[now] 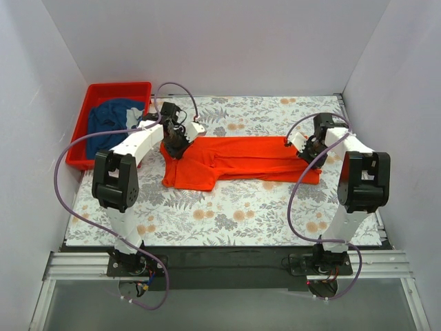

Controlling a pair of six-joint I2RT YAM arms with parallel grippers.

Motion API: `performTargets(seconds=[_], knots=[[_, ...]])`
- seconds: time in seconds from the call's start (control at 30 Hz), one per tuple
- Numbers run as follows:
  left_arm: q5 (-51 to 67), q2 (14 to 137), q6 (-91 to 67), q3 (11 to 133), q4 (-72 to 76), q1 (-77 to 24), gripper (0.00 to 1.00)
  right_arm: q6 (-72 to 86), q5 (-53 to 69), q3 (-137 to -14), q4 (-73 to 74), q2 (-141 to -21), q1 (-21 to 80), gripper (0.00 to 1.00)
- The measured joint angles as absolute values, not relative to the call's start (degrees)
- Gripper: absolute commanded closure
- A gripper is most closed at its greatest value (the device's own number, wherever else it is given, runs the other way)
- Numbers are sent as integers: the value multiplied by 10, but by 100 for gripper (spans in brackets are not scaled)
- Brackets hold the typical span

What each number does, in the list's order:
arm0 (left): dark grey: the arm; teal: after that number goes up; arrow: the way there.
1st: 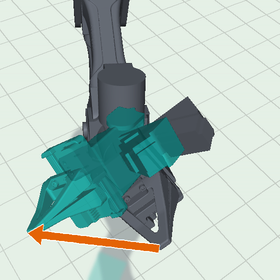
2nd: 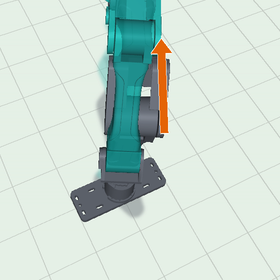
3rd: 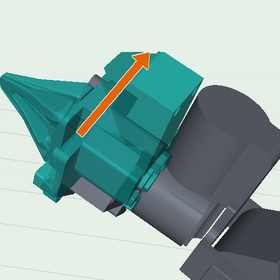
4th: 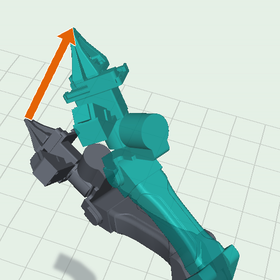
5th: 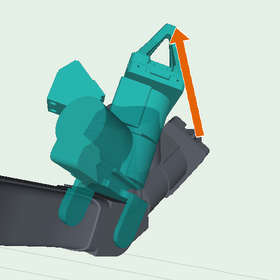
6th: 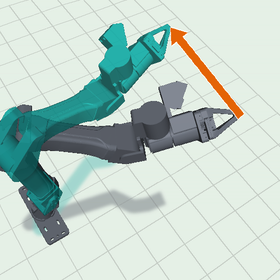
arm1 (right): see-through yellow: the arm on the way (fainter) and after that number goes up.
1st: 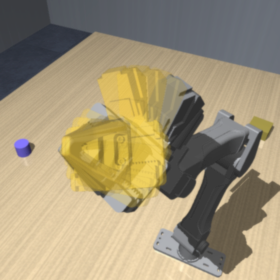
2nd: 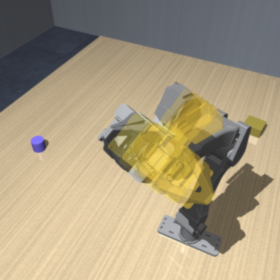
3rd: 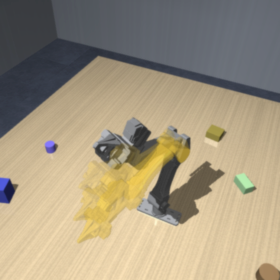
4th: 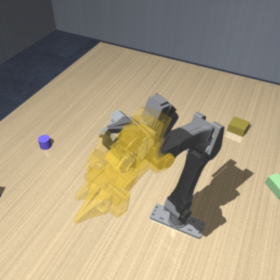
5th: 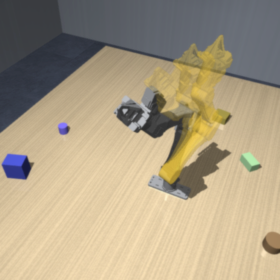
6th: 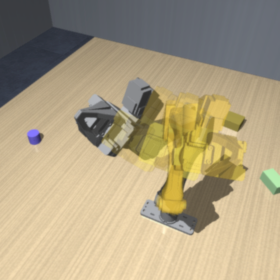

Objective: Fold and stack the t-shirts
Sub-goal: Fold the tshirt

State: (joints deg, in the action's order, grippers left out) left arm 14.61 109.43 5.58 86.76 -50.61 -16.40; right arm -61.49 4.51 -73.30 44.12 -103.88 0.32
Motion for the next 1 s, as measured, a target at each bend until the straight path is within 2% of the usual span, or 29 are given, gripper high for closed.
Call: performTargets(seconds=[0.57, 0.63, 0.67, 0.7, 0.8, 1.0], knots=[[152, 1153, 55, 918, -509, -154, 100, -611, 49, -802, 446, -1108, -10, 99], [153, 1162, 55, 921, -508, -154, 100, -608, 49, -805, 446, -1113, -10, 88], [153, 1166, 55, 923, -509, -153, 97, -605, 49, -807, 447, -1115, -10, 82], [152, 1169, 54, 924, -508, -152, 87, -601, 49, -809, 448, -1116, -10, 71], [155, 1172, 43, 925, -510, -146, 72, -588, 49, -822, 449, -1119, -11, 59], [204, 1149, -11, 920, -519, -102, 52, -548, 92, -853, 476, -1116, -50, 52]])
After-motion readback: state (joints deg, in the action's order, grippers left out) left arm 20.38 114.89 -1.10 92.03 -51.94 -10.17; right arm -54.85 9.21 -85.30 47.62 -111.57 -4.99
